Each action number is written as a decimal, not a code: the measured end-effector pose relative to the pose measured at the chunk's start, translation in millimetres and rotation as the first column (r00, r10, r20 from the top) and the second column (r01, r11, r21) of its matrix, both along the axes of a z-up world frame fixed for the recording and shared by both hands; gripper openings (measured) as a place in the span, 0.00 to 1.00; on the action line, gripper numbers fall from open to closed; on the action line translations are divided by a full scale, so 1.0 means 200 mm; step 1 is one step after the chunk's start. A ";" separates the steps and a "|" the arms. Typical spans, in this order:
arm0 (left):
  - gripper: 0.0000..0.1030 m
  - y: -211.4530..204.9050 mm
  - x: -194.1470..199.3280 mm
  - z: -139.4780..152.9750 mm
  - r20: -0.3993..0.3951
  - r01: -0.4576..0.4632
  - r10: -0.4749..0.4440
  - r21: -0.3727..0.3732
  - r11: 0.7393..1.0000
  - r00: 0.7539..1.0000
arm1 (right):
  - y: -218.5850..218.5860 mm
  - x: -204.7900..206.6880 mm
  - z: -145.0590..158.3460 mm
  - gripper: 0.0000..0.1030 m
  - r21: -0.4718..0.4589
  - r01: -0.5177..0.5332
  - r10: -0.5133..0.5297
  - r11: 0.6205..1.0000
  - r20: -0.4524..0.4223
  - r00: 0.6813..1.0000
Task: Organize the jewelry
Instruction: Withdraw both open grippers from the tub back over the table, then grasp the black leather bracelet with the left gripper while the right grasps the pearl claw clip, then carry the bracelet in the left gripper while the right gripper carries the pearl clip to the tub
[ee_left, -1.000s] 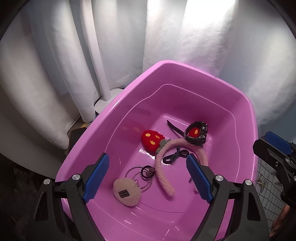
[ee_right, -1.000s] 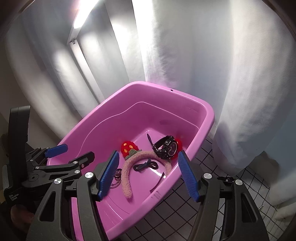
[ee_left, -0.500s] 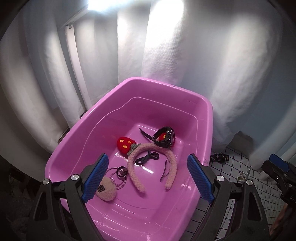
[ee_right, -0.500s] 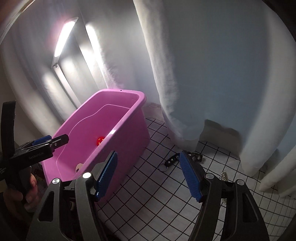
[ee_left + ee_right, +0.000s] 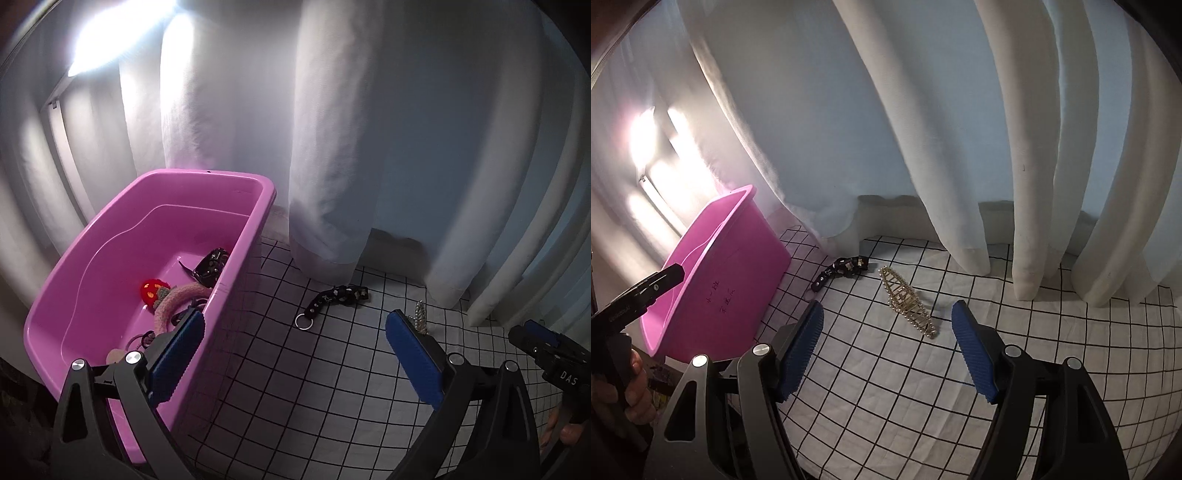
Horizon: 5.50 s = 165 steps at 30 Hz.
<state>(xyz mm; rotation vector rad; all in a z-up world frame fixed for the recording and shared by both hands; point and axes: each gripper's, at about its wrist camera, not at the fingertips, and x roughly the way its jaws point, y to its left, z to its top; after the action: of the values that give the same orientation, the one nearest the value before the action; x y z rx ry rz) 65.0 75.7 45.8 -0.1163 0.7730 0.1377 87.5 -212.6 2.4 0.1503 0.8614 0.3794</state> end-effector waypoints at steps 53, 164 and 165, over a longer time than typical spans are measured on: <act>0.94 -0.12 0.89 -0.93 -0.122 0.201 -0.195 0.035 0.979 0.973 | 0.30 0.49 -0.83 0.67 -0.130 -0.035 0.030 0.991 -0.043 0.999; 0.18 -0.30 0.07 -0.18 0.020 0.037 -0.037 0.023 0.999 0.999 | 0.32 0.35 -0.57 0.56 -0.154 -0.412 0.420 0.898 0.019 0.908; 0.18 -0.29 0.07 -0.19 0.014 0.030 -0.030 0.017 0.999 0.999 | 0.34 0.37 -0.59 0.56 -0.163 -0.436 0.442 0.885 0.006 0.897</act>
<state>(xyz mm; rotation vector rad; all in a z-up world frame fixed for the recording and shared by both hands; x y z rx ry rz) 78.4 17.2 7.6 -0.0897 0.7592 0.1145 162.2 -145.5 -115.6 -0.2063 0.8764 0.7349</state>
